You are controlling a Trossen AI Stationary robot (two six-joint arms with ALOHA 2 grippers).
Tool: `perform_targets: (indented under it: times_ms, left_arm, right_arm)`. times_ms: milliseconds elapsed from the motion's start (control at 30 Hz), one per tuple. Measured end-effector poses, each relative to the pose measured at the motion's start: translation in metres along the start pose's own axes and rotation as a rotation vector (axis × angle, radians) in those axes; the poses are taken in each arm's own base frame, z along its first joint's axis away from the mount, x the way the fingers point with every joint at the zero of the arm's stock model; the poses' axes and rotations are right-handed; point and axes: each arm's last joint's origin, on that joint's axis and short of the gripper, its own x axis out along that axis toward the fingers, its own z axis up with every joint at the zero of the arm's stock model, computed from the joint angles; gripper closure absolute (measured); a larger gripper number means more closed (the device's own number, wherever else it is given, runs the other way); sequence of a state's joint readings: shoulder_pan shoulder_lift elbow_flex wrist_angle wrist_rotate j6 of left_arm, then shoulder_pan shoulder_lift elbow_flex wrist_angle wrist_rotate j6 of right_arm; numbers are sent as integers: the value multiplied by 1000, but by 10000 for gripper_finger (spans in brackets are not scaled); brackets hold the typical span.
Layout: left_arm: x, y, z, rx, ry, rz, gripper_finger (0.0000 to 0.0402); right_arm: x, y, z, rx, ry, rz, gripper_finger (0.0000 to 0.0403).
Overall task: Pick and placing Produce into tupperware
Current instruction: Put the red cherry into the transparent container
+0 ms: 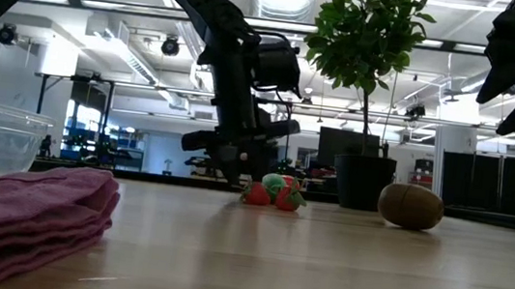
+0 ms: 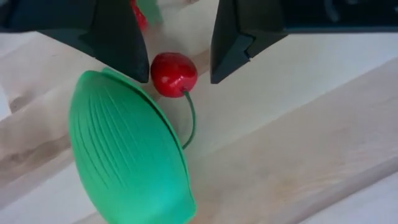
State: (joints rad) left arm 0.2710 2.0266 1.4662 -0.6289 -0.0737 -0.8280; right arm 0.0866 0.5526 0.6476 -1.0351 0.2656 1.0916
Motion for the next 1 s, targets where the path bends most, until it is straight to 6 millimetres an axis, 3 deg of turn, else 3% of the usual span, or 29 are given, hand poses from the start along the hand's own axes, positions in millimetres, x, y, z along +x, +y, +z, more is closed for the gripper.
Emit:
perform_targets:
  times_ms: [467,1000]
  left_arm:
    - [6,-1,1,0,-17,-2,237]
    - [7,0,-1,8,-9,5,306]
  right_arm:
    - [0,0,0,-11,1,-2,77]
    - [0,0,0,-11,1,-2,77]
